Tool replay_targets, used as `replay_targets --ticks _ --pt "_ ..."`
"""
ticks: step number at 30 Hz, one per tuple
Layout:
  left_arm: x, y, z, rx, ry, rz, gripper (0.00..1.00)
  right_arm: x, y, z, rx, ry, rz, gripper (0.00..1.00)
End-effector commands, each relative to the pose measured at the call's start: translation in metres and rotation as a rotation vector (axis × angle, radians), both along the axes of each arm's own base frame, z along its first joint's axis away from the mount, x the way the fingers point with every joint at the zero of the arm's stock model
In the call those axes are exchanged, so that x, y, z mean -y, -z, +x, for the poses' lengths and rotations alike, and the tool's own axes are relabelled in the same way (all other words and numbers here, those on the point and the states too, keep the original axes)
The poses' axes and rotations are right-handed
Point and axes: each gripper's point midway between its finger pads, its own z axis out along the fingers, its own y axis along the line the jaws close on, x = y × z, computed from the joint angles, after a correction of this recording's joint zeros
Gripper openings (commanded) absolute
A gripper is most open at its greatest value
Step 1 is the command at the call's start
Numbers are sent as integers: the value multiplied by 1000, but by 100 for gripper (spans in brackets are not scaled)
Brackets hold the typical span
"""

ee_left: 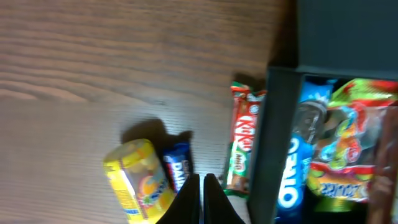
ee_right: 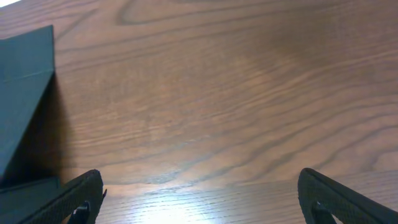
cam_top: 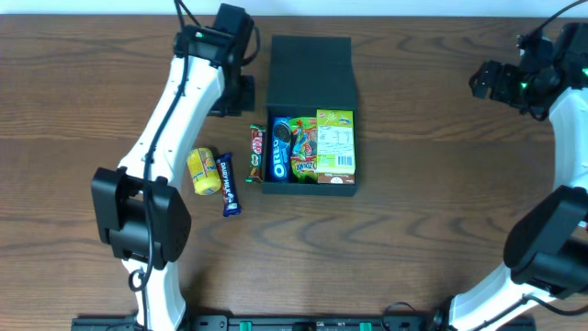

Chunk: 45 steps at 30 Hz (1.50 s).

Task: Pack container
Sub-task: 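Withdraw the left gripper toward the yellow Mentos tube, then grasp the yellow Mentos tube with the left gripper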

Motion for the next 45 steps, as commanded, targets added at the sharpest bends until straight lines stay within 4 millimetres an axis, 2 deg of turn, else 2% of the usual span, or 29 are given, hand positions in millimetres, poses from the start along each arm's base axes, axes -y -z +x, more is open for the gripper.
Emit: replay_targets --ticks 1,6,10,12,16,19,22,23,24,25,29,36,45 --pt "-6 -4 0 4 102 64 6 -20 3 2 -4 -41 58 99" --pt "-14 -3 -11 -47 158 113 6 -39 5 1 -24 -77 71 99" --pt "-16 -6 -16 -60 146 73 6 -61 5 4 -25 -123 70 99" --pt "-24 -14 -17 -45 128 69 6 -74 4 6 -23 -152 68 99" --pt "-38 -19 -27 -6 112 42 6 -86 4 8 -18 -179 66 99" --pt "-57 -9 -41 9 71 40 6 -87 2 12 -4 -181 63 99" --pt "-68 14 -53 -18 35 18 6 -88 0 15 10 -169 69 99" --pt "-67 23 -57 -36 12 0 12 -88 -1 16 12 -171 68 99" --pt "-67 30 -60 -48 -4 -5 49 -88 -1 16 12 -171 68 99" --pt "-67 35 -61 -56 -19 -6 94 -88 0 15 10 -171 68 99" --pt "-68 57 -71 -89 -124 -19 96 -89 2 11 -11 -170 73 99" --pt "-70 86 -84 -116 -200 -25 96 -89 3 10 -18 -170 75 99" --pt "-70 99 -84 -99 -258 -37 96 -89 3 9 -19 -170 75 99"
